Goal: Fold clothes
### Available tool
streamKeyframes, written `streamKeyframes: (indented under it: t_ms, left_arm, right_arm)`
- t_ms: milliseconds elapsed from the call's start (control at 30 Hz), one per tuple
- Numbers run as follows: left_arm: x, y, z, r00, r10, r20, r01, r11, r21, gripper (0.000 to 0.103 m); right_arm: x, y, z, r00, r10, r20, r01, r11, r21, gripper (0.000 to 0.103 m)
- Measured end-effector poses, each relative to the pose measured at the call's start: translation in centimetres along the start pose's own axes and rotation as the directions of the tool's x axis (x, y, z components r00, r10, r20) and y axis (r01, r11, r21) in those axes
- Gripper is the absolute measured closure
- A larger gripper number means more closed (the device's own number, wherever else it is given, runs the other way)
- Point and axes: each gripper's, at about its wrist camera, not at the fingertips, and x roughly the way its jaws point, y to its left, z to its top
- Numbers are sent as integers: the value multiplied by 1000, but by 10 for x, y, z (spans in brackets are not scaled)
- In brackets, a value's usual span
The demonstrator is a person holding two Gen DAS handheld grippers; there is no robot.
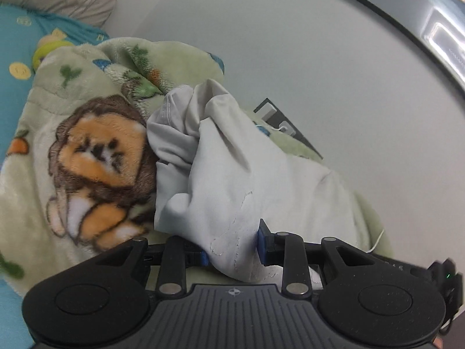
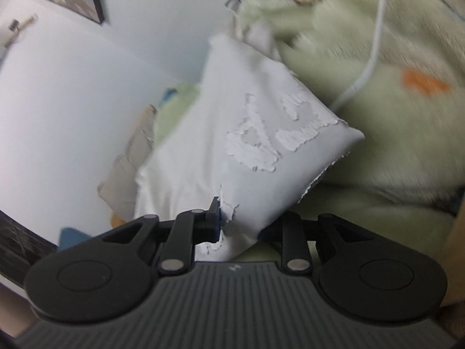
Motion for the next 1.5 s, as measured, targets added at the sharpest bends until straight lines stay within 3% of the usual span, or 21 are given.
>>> streamKeyframes:
  t_ms: [133,200,300,433,567,667,733,767,800,933,1033,1200,1500]
  left_arm:
    - [-9,-10,18,998,58,-13,-58,998,25,56]
    - [-23,-23,25,994,107,-16,-106,993,51,38]
    - [-58,-49,28,985,172,8,-172,980,102,29]
    - [-119,-98,25,971,223,91,-238,947,217,16]
    - [-183,-143,21,965,209,156,-247,925,289,1]
    - [-229,-175,14,953,215,214,-278,901,333,0]
    - [-259,-194,5,940,222,261,-308,881,358,0]
    - [-272,-201,0,933,225,280,-320,875,364,0]
    - [-285,-207,-5,928,226,297,-329,871,366,0]
    - [-327,-228,-26,896,264,356,-389,855,344,0]
    - [-350,-240,-42,883,262,390,-408,839,360,0]
    - [-380,-245,-66,871,227,435,-392,855,339,0]
    - [-395,-243,-97,829,245,503,-466,799,381,0]
  right_arm:
    - [-8,2,0,999,-35,-35,37,998,48,74]
    - [-18,8,3,996,-68,-60,73,995,69,74]
    - [-42,23,2,991,-110,-69,113,993,41,74]
    - [-85,45,0,997,-67,-43,67,998,-8,74]
    - [-135,86,0,999,-27,30,32,987,-160,74]
    - [-175,116,-3,996,10,83,13,962,-272,71]
    - [-202,135,-13,990,42,131,4,942,-336,44]
    - [-215,142,-18,986,62,157,-1,932,-362,17]
    - [-227,147,-24,980,82,183,-5,923,-385,5]
    - [-259,161,-50,962,114,249,25,869,-495,4]
    - [-275,165,-69,955,123,270,49,832,-552,4]
    - [-290,165,-101,943,119,312,103,785,-611,4]
    - [-279,166,-146,927,93,363,193,710,-677,4]
